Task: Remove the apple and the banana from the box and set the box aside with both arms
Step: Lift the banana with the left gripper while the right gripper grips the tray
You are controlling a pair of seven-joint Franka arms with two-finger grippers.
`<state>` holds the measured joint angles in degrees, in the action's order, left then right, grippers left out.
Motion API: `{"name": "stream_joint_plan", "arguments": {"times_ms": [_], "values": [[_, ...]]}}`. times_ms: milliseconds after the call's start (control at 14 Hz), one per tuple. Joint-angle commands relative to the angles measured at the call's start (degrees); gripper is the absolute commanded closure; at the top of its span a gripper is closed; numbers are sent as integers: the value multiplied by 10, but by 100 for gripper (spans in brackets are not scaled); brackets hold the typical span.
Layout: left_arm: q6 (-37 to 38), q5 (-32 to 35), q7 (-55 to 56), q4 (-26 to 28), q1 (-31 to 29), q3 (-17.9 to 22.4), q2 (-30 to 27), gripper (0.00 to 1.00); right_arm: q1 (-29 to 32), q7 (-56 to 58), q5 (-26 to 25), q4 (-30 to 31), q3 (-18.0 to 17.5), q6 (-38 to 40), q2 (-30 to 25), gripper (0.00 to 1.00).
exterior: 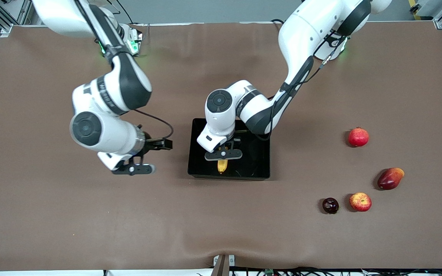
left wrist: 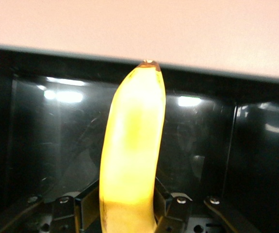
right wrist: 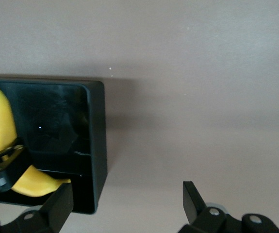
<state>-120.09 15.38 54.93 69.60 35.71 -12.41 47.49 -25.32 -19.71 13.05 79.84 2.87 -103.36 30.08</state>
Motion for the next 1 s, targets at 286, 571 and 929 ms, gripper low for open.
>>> {"name": "stream_joint_plan", "arguments": {"times_ms": [286, 571, 929], "values": [[66, -74, -95, 51, -112, -12, -153, 100, -3, -5, -7, 78, 3, -72, -11, 0], [101, -98, -197, 134, -175, -13, -221, 100, -39, -8, -1, 79, 3, -161, 36, 0], [92, -95, -322, 242, -258, -13, -268, 100, -80, -7, -1, 80, 3, -192, 73, 0]]}}
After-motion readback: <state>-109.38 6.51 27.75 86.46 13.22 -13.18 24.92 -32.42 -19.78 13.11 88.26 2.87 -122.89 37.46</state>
